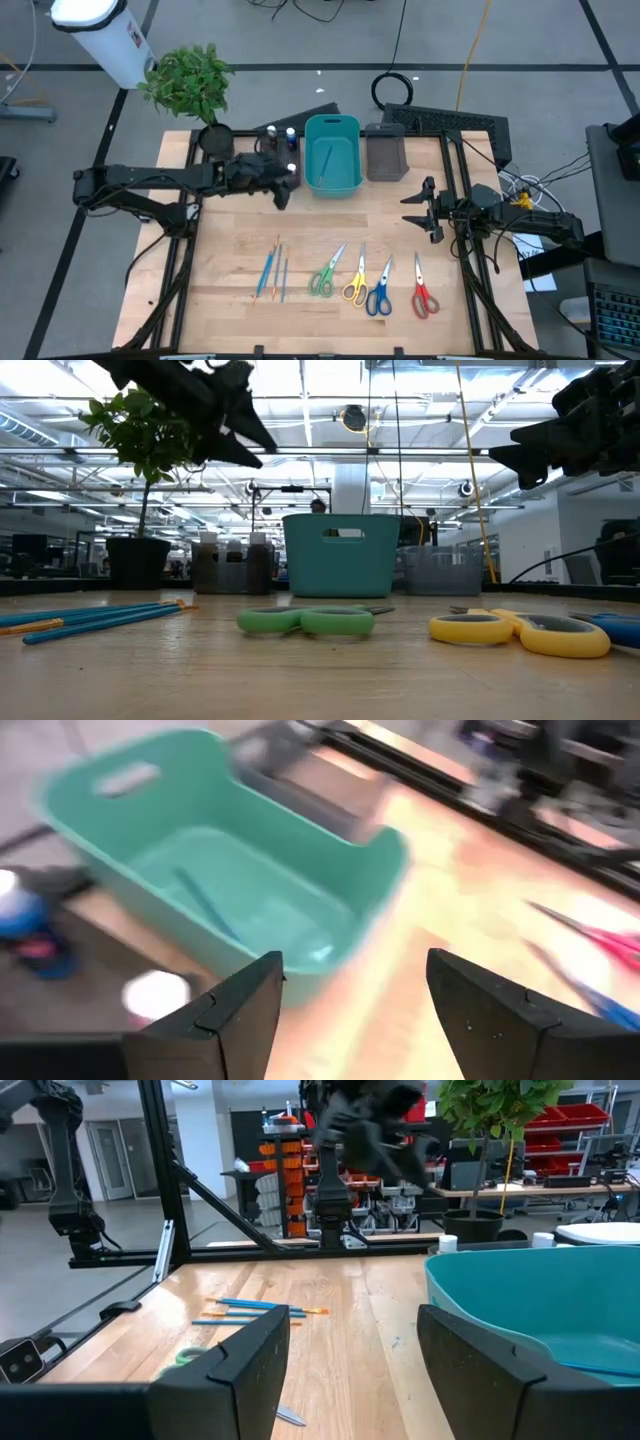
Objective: Pick & Place Paint Supplies
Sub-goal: Put the blue paint brush into the blue bin
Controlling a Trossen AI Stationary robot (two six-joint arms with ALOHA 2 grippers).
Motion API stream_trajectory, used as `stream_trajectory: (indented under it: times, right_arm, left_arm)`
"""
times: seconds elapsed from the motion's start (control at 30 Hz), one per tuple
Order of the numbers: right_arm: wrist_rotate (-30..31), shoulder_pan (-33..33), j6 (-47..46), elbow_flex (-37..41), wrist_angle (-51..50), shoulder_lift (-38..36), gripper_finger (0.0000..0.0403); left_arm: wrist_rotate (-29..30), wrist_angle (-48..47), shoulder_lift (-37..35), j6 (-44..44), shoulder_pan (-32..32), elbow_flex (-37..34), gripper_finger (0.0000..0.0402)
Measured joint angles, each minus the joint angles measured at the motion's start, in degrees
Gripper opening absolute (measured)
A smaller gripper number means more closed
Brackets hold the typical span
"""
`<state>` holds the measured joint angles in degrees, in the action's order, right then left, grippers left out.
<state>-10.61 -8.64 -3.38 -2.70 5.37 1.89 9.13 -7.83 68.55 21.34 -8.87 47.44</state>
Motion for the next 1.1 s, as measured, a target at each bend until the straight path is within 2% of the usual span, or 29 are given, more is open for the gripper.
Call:
stream_trajectory:
  times: [0.17, 0.37, 0.47, 0.6, 0.73, 0.87, 1.0, 1.1]
  right_arm:
    - [0.00, 0.01, 0.00, -0.02, 0.00, 0.00, 0.0212]
    - [0.00, 0.02, 0.00, 0.00, 0.00, 0.00, 0.0212]
    - [0.01, 0.02, 0.00, -0.01, 0.00, 0.00, 0.0212]
    - [0.00, 0.01, 0.00, -0.01, 0.13, 0.00, 0.0212]
    - [0.00, 0.01, 0.00, -0.01, 0.16, 0.00, 0.0212]
    - [0.00, 0.02, 0.00, 0.00, 0.11, 0.00, 0.0212]
    - [0.00, 0.02, 0.00, -0.01, 0.05, 0.00, 0.0212]
    - [0.00, 0.02, 0.00, -0.01, 0.01, 0.00, 0.0212]
  left_arm:
    - [-4.45, -2.00, 0.09, 3.59, 8.23, 0.00, 0.0251]
    - [-4.79, -5.71, 2.08, 9.91, 19.66, 0.06, 0.0250]
    - [-4.19, -7.62, 3.57, 12.39, 25.13, -0.09, 0.0250]
    - [1.12, -8.07, 6.88, 17.98, 30.09, -0.02, 0.0250]
    - [6.93, -10.11, 11.06, 23.99, 31.98, 0.00, 0.0250]
    - [10.00, -13.62, 15.46, 31.70, 31.16, 0.00, 0.0250]
    - [9.35, -19.33, 19.57, 42.62, 28.68, -0.02, 0.0250]
    - [6.86, -23.27, 22.14, 47.11, 26.51, -0.02, 0.0250]
